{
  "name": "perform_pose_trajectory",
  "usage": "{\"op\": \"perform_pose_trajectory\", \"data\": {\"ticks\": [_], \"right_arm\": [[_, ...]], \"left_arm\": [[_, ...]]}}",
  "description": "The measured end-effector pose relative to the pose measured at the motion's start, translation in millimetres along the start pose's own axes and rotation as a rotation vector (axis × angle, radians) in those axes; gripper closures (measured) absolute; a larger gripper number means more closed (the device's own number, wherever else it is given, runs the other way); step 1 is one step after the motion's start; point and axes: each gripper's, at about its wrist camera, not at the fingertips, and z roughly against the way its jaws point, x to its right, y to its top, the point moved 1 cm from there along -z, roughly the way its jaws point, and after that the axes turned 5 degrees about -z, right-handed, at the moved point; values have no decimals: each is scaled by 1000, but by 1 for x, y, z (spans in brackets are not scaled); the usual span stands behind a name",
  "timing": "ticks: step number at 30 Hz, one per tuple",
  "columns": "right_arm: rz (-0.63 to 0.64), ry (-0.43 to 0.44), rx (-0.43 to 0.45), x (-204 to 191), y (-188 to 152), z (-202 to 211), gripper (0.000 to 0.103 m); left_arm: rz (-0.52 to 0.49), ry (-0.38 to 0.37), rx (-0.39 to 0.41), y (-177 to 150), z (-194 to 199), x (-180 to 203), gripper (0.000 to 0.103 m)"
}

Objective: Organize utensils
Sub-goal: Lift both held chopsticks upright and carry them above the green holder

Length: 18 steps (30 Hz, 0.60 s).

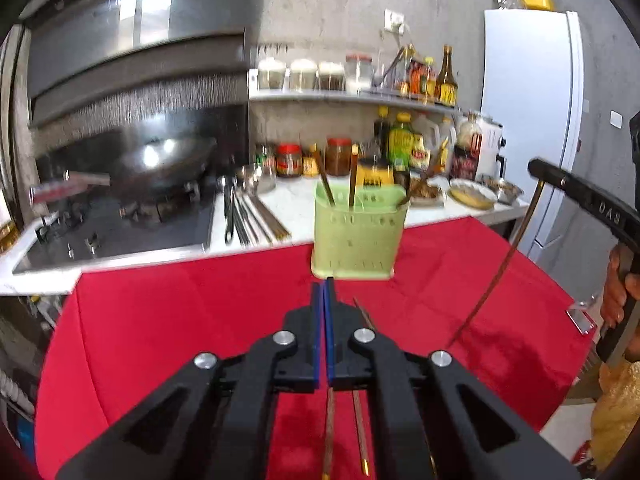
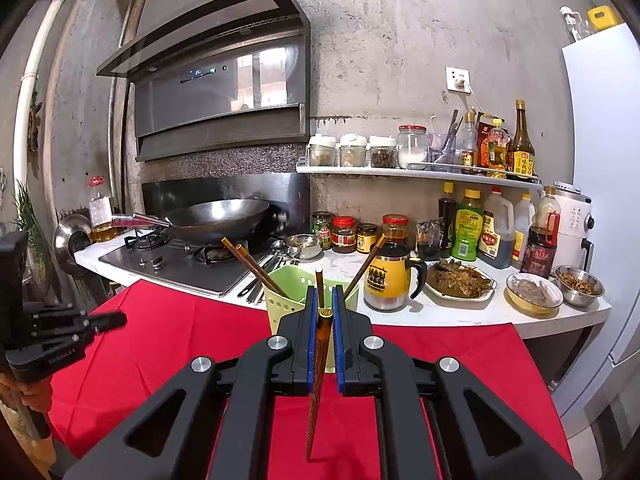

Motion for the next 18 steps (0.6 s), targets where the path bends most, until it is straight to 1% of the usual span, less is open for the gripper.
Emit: {"op": "perform_pose_trajectory", "data": {"ticks": [1,3,4,5,7,9,11,12,13,14,18], "right_arm": [[3,-1,1,-1,-1,2,95],[5,0,6,-2,-3,5,95],[5,-2,7,-3,-3,6,95],[7,-4,9,-3,-4,8,95],[9,-5,11,-4,-4,10,95],[10,-6,11,-4,-5,10,95],[10,-5,13,-5,-6,13,95],[11,-4,14,-5,-6,14,95],[11,-3,15,-5,-7,15,95],[11,-3,15,-6,-7,15,95],[12,-2,15,-7,-7,17,95]], "left_arm": [[-6,-1,-19,-5,-1,0,99],[-25,-1,-77,-27,-7,4,84],[-32,-1,-106,-36,-10,5,62],[-42,1,-137,-49,-14,8,55],[-51,-9,-194,-72,-20,12,55],[-42,-37,-229,-90,-23,15,56],[-44,-44,-250,-102,-24,18,75],[-44,-38,-262,-108,-25,20,78],[-41,-36,-274,-113,-25,21,85],[-40,-41,-283,-117,-26,22,88],[-38,-45,-325,-129,-31,27,88]]}}
